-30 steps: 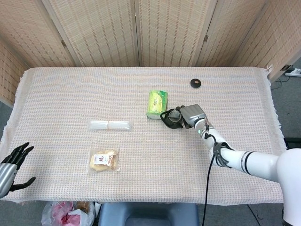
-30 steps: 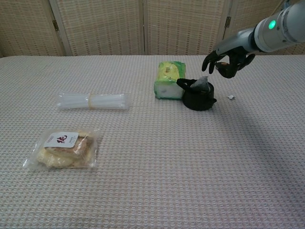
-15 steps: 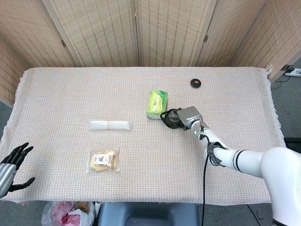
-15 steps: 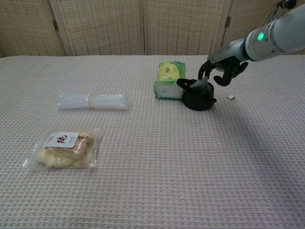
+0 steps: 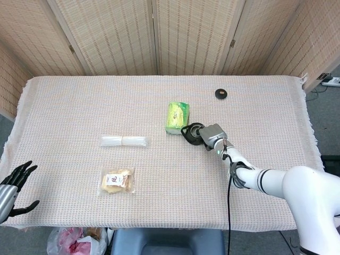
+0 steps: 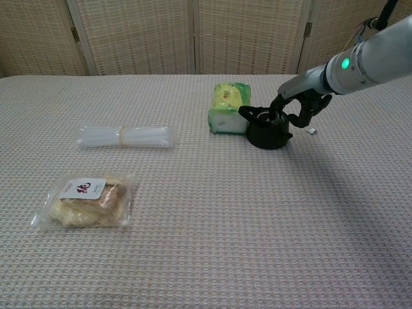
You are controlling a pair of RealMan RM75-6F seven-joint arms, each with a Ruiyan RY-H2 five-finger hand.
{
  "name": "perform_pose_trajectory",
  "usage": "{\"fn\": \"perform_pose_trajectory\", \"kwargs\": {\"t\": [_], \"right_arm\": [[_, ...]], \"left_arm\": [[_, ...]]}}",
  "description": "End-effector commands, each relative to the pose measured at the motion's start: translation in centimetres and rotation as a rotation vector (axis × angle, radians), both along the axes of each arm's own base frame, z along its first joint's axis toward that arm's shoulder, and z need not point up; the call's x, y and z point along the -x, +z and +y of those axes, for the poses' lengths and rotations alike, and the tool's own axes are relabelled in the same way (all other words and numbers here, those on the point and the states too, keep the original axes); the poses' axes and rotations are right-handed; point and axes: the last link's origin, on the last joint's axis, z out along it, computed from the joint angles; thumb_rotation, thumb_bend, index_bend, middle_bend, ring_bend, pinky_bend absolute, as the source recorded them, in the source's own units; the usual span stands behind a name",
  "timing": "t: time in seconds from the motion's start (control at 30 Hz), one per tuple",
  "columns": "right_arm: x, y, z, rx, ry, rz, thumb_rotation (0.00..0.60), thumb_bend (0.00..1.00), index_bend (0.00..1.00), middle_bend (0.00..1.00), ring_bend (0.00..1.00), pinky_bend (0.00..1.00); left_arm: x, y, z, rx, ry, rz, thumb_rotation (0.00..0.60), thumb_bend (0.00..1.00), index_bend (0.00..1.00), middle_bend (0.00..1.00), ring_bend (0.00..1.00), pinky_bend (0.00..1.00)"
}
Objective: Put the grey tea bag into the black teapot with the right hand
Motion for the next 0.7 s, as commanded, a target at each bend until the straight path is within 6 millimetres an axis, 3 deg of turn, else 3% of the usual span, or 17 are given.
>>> {"fn": "perform_pose_trajectory", "kwargs": {"t": [0.03,0.33,0.7], "right_arm": [[-0.1,0.0,0.0,0.001,0.000,-0.004,0.600,0.72,0.21,0.13,0.90,1.00],[0.1,-0.4,-0.4,0.004,-0.007,-0.007,0.600,0.72,0.21,0.12,0.90,1.00],[-0.6,1.8,0.1,0.040,-0.003,-0.068,0.600,0.71,0.21,0.10,0.90,1.00]], "left_arm": [[0.0,0.0,0.0,-0.001,0.001,-0.001,0.600,0.27,0.00,0.00,0.00,0.24],[0.0,0.1,-0.1,-0.002,0.000,-0.002,0.600,0.27,0.00,0.00,0.00,0.24],[0.0,0.1,-0.2,-0.008,0.001,0.002,0.600,0.27,0.00,0.00,0.00,0.24]]}}
